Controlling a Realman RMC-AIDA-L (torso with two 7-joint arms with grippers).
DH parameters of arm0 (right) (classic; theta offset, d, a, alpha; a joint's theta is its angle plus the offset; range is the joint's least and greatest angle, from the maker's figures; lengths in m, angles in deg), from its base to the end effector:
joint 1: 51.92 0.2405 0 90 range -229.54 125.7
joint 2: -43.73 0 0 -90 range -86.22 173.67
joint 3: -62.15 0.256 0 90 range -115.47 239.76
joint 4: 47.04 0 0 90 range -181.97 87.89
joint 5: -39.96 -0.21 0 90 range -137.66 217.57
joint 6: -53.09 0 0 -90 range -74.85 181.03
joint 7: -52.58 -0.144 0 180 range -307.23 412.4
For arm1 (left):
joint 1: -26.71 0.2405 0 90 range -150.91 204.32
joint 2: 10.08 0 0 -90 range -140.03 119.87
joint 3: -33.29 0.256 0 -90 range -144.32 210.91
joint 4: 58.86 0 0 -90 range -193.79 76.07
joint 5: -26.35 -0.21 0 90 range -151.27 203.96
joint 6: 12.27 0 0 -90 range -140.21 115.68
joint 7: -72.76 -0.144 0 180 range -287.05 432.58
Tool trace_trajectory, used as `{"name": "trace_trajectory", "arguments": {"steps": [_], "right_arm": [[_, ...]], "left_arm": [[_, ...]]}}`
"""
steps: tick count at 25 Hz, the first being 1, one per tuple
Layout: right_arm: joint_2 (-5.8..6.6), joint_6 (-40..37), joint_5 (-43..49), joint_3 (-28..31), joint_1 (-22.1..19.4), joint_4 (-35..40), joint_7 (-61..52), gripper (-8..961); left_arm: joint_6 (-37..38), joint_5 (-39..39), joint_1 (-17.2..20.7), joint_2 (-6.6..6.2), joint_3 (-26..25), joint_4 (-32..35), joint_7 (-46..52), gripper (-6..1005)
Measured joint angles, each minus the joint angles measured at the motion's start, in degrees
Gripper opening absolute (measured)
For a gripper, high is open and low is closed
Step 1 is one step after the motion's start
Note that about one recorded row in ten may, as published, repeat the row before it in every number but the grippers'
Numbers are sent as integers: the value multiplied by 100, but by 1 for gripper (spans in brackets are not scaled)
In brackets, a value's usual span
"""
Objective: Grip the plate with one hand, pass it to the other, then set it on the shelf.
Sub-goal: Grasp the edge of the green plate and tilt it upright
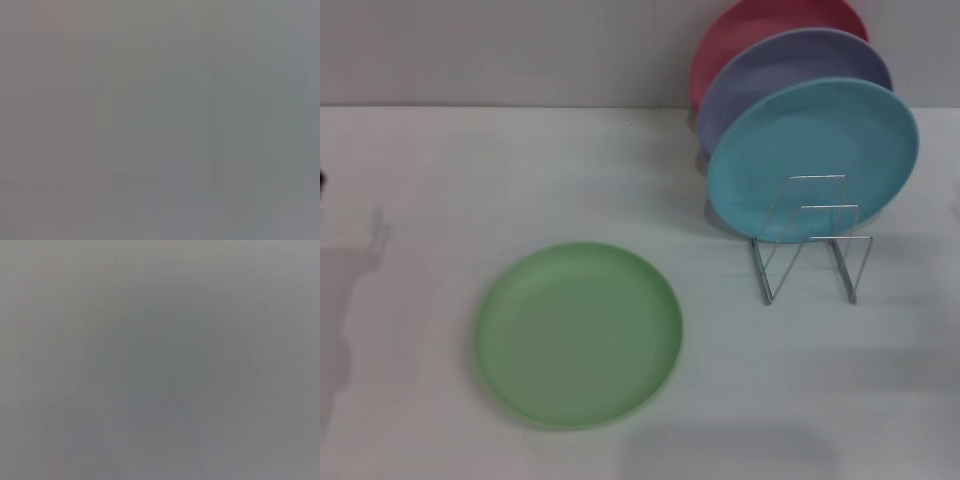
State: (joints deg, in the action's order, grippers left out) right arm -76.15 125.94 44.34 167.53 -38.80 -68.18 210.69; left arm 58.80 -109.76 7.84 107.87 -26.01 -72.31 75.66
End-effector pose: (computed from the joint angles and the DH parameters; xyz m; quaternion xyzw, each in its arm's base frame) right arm 0.3479 0.3008 0.0619 -0.5953 0.2112 0.3933 0.6680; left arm -0.3457 0.3101 0.0159 -0.6410 -0.2081 -0.2973 0.6763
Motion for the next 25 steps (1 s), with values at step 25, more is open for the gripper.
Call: {"name": "trace_trajectory", "arguments": {"steps": [25], "right_arm": [[0,143,1,-46,66,13,-8,834]], "left_arm": [[-12993,-2052,755,35,-3193,-8179,-1600,729]]}}
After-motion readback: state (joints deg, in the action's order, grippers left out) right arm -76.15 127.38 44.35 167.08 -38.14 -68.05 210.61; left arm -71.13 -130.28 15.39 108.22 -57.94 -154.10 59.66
